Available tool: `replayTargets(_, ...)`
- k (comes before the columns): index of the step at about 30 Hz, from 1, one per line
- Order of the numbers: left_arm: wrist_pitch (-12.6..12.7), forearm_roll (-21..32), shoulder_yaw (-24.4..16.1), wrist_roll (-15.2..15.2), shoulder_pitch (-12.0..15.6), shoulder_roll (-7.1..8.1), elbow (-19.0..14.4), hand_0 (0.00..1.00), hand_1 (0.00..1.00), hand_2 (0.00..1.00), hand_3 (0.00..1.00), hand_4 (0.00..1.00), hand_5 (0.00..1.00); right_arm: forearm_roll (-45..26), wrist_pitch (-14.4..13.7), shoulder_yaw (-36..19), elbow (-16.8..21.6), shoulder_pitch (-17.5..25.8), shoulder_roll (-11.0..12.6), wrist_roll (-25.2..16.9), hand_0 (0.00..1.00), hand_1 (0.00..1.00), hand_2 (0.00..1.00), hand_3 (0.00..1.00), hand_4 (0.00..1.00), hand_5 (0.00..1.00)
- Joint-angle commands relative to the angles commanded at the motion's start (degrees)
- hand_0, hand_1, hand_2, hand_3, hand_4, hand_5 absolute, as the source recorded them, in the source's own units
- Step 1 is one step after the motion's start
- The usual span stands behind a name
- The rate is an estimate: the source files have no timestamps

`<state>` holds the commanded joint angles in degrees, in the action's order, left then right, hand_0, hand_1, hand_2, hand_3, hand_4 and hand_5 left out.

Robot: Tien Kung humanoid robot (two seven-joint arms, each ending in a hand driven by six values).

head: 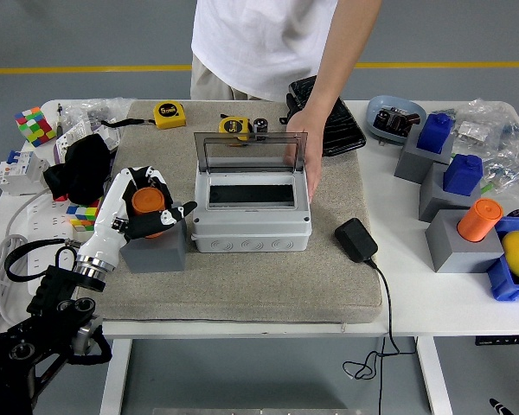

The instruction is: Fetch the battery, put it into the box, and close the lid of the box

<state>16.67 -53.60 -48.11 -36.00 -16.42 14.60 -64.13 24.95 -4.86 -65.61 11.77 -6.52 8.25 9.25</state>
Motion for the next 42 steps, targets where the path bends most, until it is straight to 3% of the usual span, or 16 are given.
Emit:
replayTargets(5,-0.11,-0.68,-0.49,0.11,-0.24,0.01,-1.90,0.076,0.054,0.165,0.211,0.816,0.002,0.02,-0.06,-0.17,0.01,-0.08,0.02,-0.07,0.660,0.666,0.674,0.554,0.954,0.451)
replayTargets(10,-1.06,-4.56,-0.96,1.35,-0.34,0.34,-5.13,0.076,0.054,0.164,0.212,0.815,0.002,-0.11,0.06,-0.04,-0.03,-0.02,-0.12,-0.20,0.660,0.666,0.674,0.554,0.955,0.451)
replayTargets(15,-0.76,-14.75,-0.35,6.06,-2.04,1.31,-10.12,0.067,0.054,0.162,0.208,0.805,0.002,-0.24,0.12,0.13,-0.03,0.06,-0.19,-0.33,0.662,0.666,0.674,0.554,0.955,0.452)
replayTargets(20,0.53,-25.80,2.43,11.02,-5.48,2.06,-12.58,0.064,0.049,0.162,0.211,0.805,0.002,-0.39,0.05,0.09,-0.02,0.03,-0.20,-0.41,0.661,0.666,0.674,0.553,0.955,0.451)
replayTargets(23,0.95,-33.17,5.57,13.29,-9.18,2.38,-11.57,0.064,0.049,0.162,0.211,0.805,0.002,-0.56,0.06,0.23,-0.05,-0.01,-0.25,-0.45,0.661,0.666,0.674,0.553,0.955,0.451)
replayTargets(25,1.13,-37.37,7.02,14.66,-10.85,2.38,-10.93,0.062,0.050,0.170,0.216,0.859,0.002,-0.60,0.02,0.23,-0.04,-0.04,-0.28,-0.50,0.661,0.666,0.674,0.555,0.955,0.451)
replayTargets(28,1.40,-41.93,9.57,18.77,-13.64,1.81,-9.53,0.062,0.050,0.170,0.216,0.859,0.002,-0.70,-0.02,0.32,-0.04,-0.10,-0.33,-0.59,0.661,0.666,0.674,0.555,0.955,0.451)
replayTargets(29,1.47,-42.77,10.08,20.08,-14.28,1.50,-9.12,0.062,0.050,0.170,0.216,0.859,0.002,-0.74,-0.03,0.35,-0.04,-0.09,-0.35,-0.62,0.661,0.666,0.674,0.555,0.955,0.451)
replayTargets(30,1.44,-43.63,10.65,21.81,-15.17,0.93,-8.47,0.065,0.053,0.178,0.233,0.929,0.002,-0.81,-0.01,0.44,-0.05,-0.08,-0.38,-0.64,0.661,0.666,0.674,0.554,0.955,0.451)
replayTargets(34,0.70,-44.89,11.25,25.99,-17.08,-0.71,-6.72,0.065,0.053,0.178,0.233,0.929,0.002,-1.03,0.09,0.77,-0.08,0.00,-0.45,-0.71,0.661,0.666,0.674,0.554,0.955,0.451)
replayTargets(35,0.55,-45.28,11.30,26.67,-17.39,-1.01,-6.39,0.065,0.053,0.178,0.233,0.929,0.002,-1.06,0.11,0.83,-0.09,0.00,-0.46,-0.72,0.661,0.666,0.674,0.554,0.955,0.451)
replayTargets(36,0.46,-45.76,11.37,27.21,-17.68,-1.25,-6.11,0.072,0.061,0.187,0.253,0.998,0.008,-1.07,0.11,0.86,-0.10,0.01,-0.47,-0.73,0.661,0.666,0.674,0.554,0.954,0.449)
replayTargets(41,1.83,-45.64,12.26,29.73,-19.62,-3.03,-4.14,0.072,0.061,0.187,0.253,0.998,0.008,-1.35,0.01,1.14,-0.15,-0.01,-0.52,-0.96,0.661,0.666,0.674,0.554,0.954,0.449)
replayTargets(42,2.46,-45.62,12.25,30.07,-19.73,-3.44,-3.77,0.081,0.073,0.197,0.266,0.998,0.344,-1.39,-0.06,1.19,-0.14,-0.01,-0.51,-1.00,0.661,0.666,0.674,0.554,0.955,0.450)
